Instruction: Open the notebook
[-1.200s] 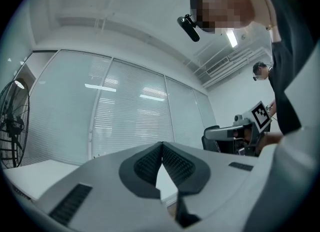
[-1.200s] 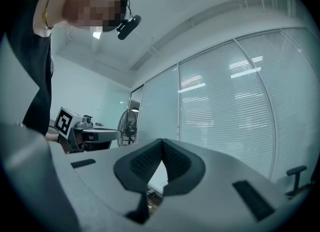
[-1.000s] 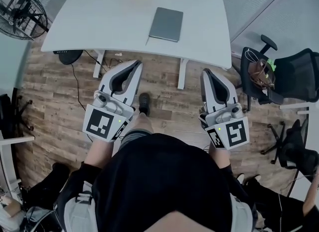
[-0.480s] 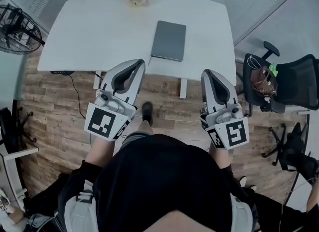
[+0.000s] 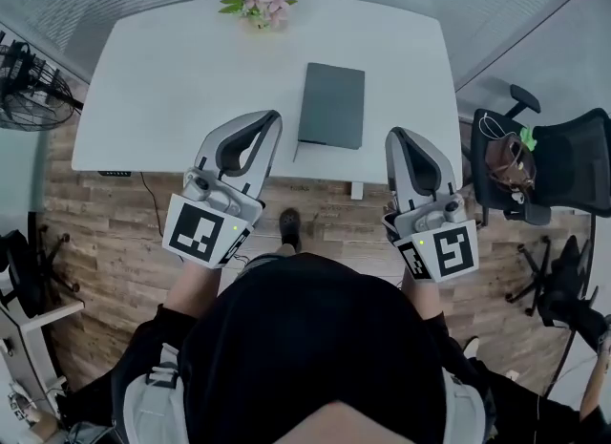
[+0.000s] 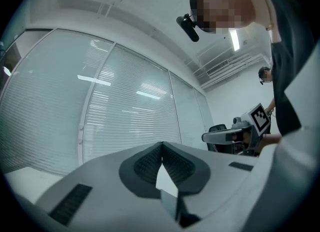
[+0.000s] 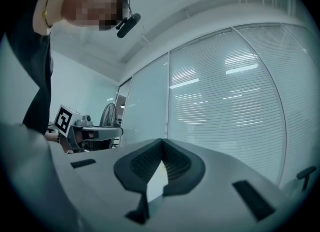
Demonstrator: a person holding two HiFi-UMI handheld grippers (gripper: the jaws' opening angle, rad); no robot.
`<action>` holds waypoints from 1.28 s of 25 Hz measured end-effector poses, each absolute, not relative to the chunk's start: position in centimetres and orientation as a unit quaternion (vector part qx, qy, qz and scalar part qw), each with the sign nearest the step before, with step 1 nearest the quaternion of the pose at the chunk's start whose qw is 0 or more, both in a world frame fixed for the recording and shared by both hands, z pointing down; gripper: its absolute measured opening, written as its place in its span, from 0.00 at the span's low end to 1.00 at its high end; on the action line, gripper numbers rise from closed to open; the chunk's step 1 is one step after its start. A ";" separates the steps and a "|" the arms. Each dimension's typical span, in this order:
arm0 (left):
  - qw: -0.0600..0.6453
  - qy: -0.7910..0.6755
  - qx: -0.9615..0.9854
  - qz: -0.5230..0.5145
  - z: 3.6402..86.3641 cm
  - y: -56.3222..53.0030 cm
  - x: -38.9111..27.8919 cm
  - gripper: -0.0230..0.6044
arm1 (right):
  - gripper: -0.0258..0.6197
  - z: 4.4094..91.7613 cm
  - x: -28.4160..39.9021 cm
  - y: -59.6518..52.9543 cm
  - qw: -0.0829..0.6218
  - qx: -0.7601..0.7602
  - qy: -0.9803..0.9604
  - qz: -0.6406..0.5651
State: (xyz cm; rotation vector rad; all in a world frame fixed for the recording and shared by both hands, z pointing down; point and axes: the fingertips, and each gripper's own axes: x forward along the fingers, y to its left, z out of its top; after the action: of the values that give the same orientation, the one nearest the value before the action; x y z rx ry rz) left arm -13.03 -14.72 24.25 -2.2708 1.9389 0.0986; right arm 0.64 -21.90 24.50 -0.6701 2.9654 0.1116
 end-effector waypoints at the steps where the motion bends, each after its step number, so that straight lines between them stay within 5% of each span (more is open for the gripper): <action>1: 0.078 0.645 -0.759 0.033 24.2 -15.2 -13.6 0.06 | 0.05 24.4 0.1 -22.3 0.051 -0.222 0.973 0.037; 32: 0.068 0.627 -0.776 0.028 25.9 -20.7 -19.5 0.06 | 0.05 28.5 -4.2 -29.2 0.014 -0.288 0.957 0.030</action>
State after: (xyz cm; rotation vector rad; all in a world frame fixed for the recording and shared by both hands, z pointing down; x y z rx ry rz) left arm -19.52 -20.65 25.89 -2.3371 1.8889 0.0843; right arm -4.21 -29.19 28.48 -0.8970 2.9806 0.0939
